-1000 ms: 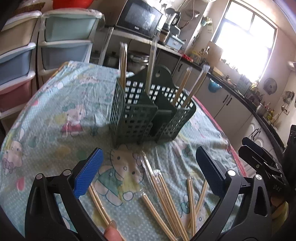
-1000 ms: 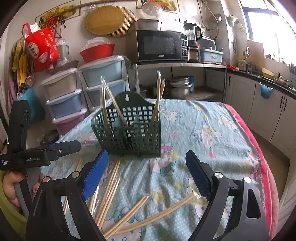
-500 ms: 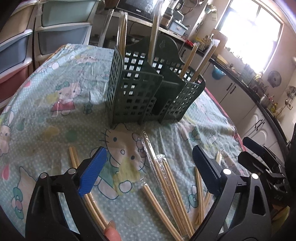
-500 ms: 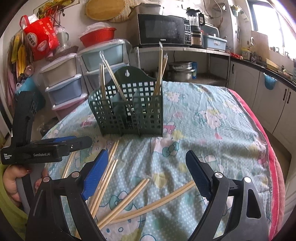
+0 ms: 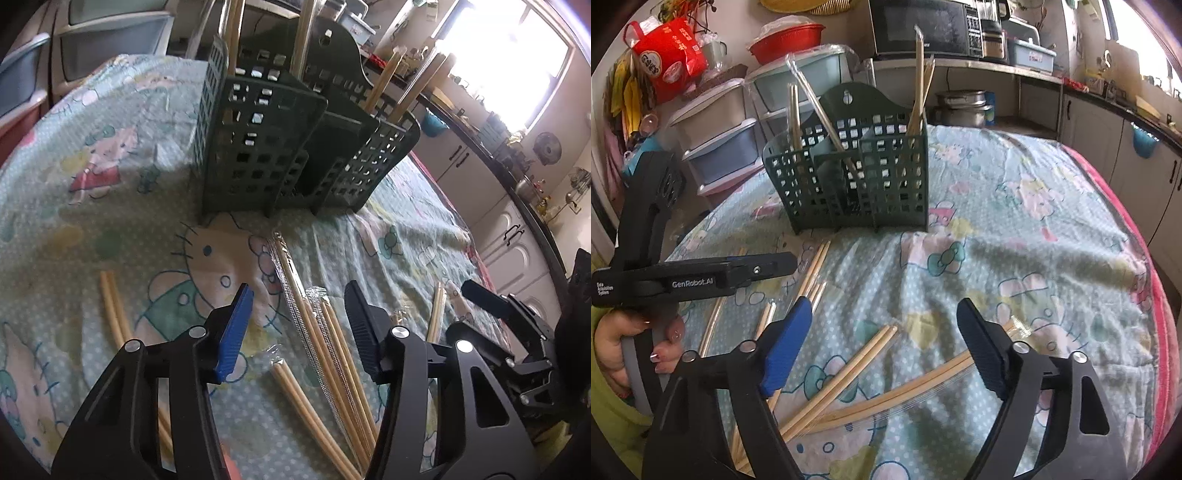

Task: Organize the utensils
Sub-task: 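Lower the left tool onto a wrapped chopstick while the right tool closes on a loose one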

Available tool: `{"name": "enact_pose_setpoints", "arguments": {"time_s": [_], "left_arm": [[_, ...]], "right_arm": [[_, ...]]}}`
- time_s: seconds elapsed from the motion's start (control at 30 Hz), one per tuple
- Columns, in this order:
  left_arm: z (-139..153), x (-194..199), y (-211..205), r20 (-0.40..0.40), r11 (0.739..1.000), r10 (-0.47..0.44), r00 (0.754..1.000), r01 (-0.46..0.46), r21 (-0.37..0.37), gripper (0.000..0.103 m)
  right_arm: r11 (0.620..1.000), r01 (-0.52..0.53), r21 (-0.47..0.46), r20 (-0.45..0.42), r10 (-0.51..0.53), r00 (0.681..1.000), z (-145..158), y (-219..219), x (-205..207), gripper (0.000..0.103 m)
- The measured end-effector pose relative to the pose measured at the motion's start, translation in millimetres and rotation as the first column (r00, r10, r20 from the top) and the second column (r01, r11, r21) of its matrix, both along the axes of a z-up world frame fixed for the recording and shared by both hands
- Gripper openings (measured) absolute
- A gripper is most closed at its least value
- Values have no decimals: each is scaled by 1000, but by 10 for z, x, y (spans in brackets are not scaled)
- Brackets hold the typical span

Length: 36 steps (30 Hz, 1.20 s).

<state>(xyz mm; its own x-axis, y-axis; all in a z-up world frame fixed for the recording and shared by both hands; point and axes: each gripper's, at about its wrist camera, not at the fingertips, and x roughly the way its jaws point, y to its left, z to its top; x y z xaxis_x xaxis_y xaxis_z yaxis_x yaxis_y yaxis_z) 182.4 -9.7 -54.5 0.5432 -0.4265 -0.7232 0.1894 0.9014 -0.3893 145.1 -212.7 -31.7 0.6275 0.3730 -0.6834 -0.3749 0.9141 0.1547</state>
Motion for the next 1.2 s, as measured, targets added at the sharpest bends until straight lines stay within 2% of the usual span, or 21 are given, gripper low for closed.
{"name": "enact_pose_setpoints", "arguments": {"time_s": [0.2,0.4,0.73,0.93,1.2], "left_arm": [[-55,99,-57,-41,1000,-19,999,19,-19,44],[-115,229,-120,-76,1000,-21,997,19,-17,44],[-199,430,-154,-111,1000,11,994,-12,-13,43],[-212,543,-158,-115,999,42,992,-43,-5,36],[-234,641,-107,-111,997,77,991,-76,14,19]], "right_arm": [[1000,-16,14,-55,17,998,-115,17,67,58],[999,-25,30,-107,28,994,-239,44,156,51],[999,-36,40,-142,41,989,-340,98,236,48],[998,-33,46,-168,40,985,-395,101,278,44],[999,-33,42,-179,40,983,-440,100,324,38]]}}
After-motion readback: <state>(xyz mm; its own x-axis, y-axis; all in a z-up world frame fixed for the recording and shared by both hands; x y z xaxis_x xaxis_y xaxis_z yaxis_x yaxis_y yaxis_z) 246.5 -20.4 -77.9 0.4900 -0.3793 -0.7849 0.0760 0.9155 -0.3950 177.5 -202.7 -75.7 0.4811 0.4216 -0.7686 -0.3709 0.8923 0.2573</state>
